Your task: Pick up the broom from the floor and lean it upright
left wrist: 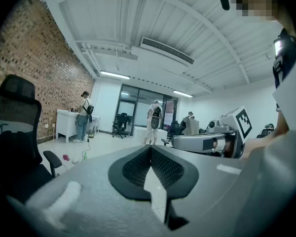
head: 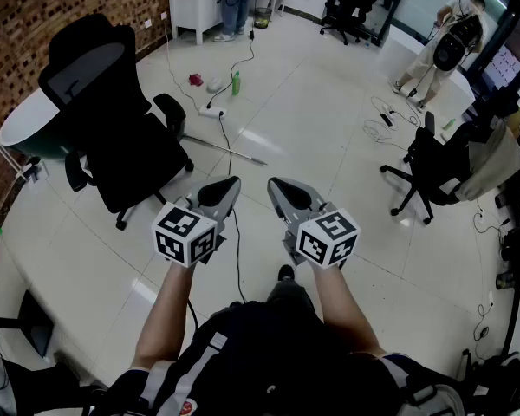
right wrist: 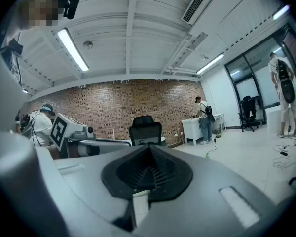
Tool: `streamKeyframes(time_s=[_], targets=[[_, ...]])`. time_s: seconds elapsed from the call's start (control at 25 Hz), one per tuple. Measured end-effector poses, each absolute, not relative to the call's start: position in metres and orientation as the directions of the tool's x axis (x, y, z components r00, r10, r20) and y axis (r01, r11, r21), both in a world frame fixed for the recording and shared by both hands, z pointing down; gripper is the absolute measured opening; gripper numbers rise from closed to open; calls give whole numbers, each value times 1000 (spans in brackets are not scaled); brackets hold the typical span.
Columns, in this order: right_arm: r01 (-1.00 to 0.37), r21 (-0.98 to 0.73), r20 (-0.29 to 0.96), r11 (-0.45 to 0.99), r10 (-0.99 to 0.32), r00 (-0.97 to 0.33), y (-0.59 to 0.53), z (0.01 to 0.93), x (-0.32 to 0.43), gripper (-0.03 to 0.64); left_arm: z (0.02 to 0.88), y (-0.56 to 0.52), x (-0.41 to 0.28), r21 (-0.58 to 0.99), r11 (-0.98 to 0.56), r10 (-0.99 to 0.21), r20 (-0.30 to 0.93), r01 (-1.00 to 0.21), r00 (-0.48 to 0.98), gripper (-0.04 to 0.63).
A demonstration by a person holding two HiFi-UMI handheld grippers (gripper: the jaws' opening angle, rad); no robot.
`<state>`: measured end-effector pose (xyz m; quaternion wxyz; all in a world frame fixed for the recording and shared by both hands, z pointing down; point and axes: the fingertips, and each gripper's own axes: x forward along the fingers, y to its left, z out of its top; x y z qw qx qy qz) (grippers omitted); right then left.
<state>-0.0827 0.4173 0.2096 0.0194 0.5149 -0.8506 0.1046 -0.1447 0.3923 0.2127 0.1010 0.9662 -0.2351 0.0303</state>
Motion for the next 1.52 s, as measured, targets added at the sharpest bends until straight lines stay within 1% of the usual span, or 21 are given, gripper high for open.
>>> streamKeyframes(time_s=[0.28,0.48,0.76,1.0,1.2,1.36,1.52], targets=[[-873,-184,149,452,-865,-480,388,220,-61,3,222,367,-126,194,-855,-467,116,-481,877,2],[-855,-220,142,470,-852,-505,347,232,-36,3,236,332,-105,195,-839,-485,154,-508,861,2],[-838,-277,130,469,-846,-517,272,242,27,3,244,264,-58,184,-817,-513,203,-547,834,2],[-811,-321,163,490,-815,-557,222,252,71,3,236,213,-10,142,-817,-520,236,-559,821,2],[-803,-341,174,488,-807,-564,187,252,86,3,238,175,10,128,-828,-500,270,-546,823,2],[-824,-313,197,473,-816,-543,160,260,85,3,245,144,16,146,-843,-474,254,-518,843,2],[-858,-294,238,421,-838,-492,113,273,81,3,258,92,16,165,-870,-422,237,-464,875,2]])
